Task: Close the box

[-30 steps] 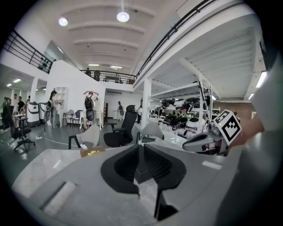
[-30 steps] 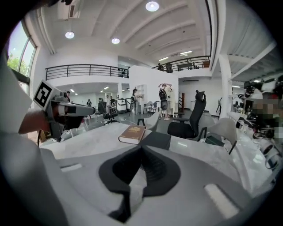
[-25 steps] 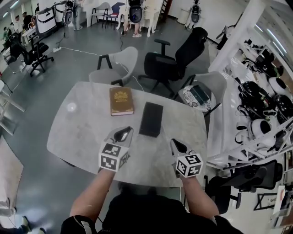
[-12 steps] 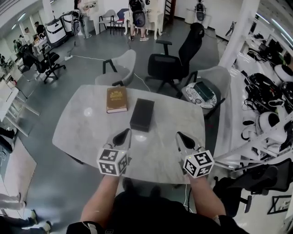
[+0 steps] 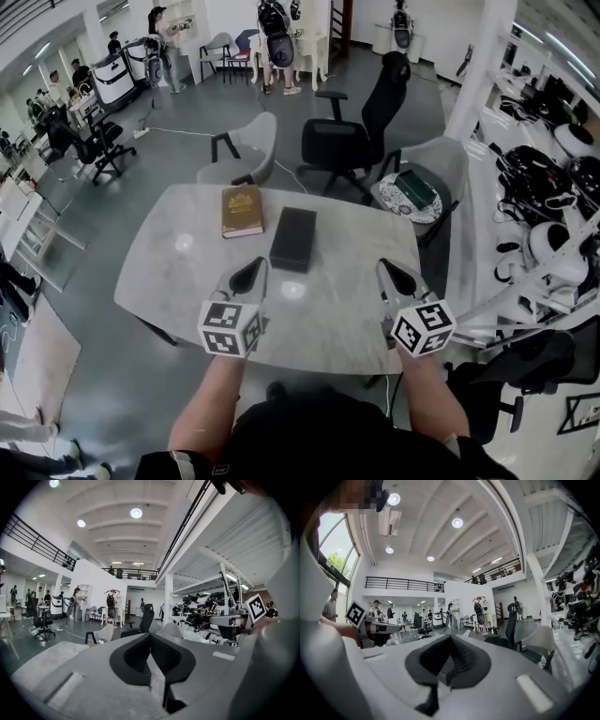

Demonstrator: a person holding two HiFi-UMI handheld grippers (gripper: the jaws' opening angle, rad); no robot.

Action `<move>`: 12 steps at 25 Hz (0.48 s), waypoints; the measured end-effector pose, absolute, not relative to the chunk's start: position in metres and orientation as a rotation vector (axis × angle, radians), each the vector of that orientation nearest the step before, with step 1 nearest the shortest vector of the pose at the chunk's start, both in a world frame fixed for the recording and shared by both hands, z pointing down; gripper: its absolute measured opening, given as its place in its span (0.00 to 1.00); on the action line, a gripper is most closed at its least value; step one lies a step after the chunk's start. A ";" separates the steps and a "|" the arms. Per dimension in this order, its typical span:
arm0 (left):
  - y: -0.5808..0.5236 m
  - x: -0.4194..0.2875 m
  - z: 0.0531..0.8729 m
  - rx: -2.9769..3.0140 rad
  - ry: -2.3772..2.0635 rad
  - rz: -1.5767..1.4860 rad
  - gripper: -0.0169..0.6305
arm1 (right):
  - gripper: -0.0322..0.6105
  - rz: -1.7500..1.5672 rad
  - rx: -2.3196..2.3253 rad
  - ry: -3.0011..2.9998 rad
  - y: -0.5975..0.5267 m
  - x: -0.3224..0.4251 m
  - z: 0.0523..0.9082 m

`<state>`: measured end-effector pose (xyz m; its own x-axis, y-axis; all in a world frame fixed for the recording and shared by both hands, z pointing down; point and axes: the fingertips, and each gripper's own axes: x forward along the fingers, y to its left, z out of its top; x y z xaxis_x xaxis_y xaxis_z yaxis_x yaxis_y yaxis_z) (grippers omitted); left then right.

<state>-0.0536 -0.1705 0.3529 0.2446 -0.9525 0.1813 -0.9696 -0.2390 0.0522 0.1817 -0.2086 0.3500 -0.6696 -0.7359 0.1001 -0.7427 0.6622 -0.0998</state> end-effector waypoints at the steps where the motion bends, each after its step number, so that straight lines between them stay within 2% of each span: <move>1: -0.173 -0.057 0.352 2.360 -1.829 0.173 0.04 | 0.05 0.197 1.260 -2.825 -0.210 0.178 0.345; 12: -0.181 -0.082 0.357 2.391 -1.781 0.208 0.04 | 0.05 0.182 1.316 -2.822 -0.219 0.147 0.331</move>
